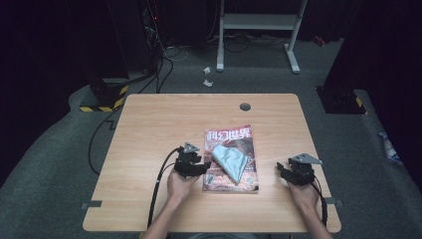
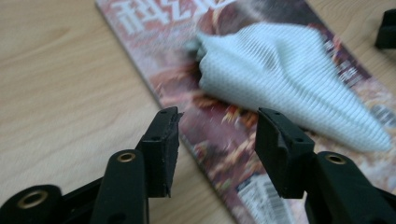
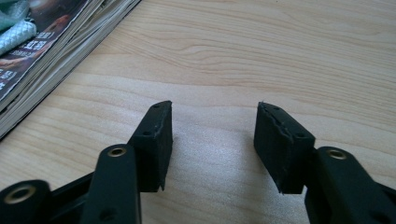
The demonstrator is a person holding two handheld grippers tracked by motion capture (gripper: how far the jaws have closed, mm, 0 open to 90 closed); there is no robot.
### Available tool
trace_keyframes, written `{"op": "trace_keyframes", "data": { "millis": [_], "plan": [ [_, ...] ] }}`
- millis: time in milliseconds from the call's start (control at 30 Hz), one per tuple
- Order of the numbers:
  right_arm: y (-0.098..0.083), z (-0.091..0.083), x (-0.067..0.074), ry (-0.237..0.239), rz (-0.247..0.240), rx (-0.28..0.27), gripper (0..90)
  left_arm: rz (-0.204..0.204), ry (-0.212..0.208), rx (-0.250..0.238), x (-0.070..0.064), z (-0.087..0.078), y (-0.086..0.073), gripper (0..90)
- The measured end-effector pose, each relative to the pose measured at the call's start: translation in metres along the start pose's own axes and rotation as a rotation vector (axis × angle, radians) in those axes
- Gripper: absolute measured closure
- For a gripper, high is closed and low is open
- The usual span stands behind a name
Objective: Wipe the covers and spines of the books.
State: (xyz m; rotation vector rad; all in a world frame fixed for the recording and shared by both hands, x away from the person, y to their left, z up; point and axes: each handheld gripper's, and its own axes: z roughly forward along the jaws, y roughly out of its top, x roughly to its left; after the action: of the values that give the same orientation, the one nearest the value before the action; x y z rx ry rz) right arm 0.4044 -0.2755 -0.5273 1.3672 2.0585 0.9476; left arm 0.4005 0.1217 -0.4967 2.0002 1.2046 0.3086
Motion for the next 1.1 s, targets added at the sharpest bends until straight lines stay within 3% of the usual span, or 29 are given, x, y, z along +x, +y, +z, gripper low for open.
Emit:
{"op": "trace_keyframes", "data": {
  "millis": [167, 200, 300, 333, 367, 400, 433, 467, 533, 567, 633, 800, 1100],
  "plan": [
    [0.004, -0.001, 0.003, 0.013, -0.008, 0.027, 53.9, -0.014, 0.012, 0.000, 0.002, -0.002, -0.010, 44.9],
    [0.009, -0.002, 0.007, 0.040, -0.011, 0.047, 54.7, -0.012, 0.018, 0.003, 0.002, -0.002, -0.012, 43.7],
    [0.017, -0.005, 0.014, 0.072, -0.025, 0.040, 56.6, -0.013, 0.027, 0.004, 0.001, -0.001, -0.017, 42.0],
    [0.024, -0.007, 0.021, 0.111, -0.039, 0.040, 57.1, -0.013, 0.026, 0.012, 0.002, 0.001, -0.019, 40.9],
    [0.024, -0.007, 0.021, 0.111, -0.039, 0.040, 57.1, -0.013, 0.026, 0.012, 0.002, 0.001, -0.019, 40.4],
    [0.032, -0.008, 0.031, 0.150, -0.059, 0.045, 57.0, -0.014, 0.026, 0.016, 0.001, 0.002, -0.021, 39.8],
    [0.032, -0.008, 0.031, 0.150, -0.059, 0.045, 57.0, -0.018, 0.025, 0.020, 0.001, 0.003, -0.022, 39.8],
    [0.040, -0.009, 0.040, 0.193, -0.081, 0.049, 57.0, -0.015, 0.028, 0.015, 0.000, 0.004, -0.024, 38.5],
    [0.044, -0.008, 0.045, 0.216, -0.085, 0.053, 57.0, -0.013, 0.029, 0.015, 0.000, 0.004, -0.025, 38.2],
    [0.053, -0.007, 0.056, 0.256, -0.105, 0.071, 56.7, -0.016, 0.028, 0.013, -0.001, 0.004, -0.025, 37.5],
    [0.056, -0.006, 0.062, 0.272, -0.119, 0.075, 56.3, -0.015, 0.029, 0.011, -0.002, 0.004, -0.025, 37.1],
    [0.078, 0.008, 0.096, 0.344, -0.186, 0.114, 52.3, 0.008, 0.045, 0.017, -0.004, 0.005, -0.025, 35.2],
    [0.087, 0.033, 0.134, 0.364, -0.255, 0.162, 46.0, 0.022, 0.036, 0.024, -0.009, 0.010, -0.021, 34.3]
  ]
}}
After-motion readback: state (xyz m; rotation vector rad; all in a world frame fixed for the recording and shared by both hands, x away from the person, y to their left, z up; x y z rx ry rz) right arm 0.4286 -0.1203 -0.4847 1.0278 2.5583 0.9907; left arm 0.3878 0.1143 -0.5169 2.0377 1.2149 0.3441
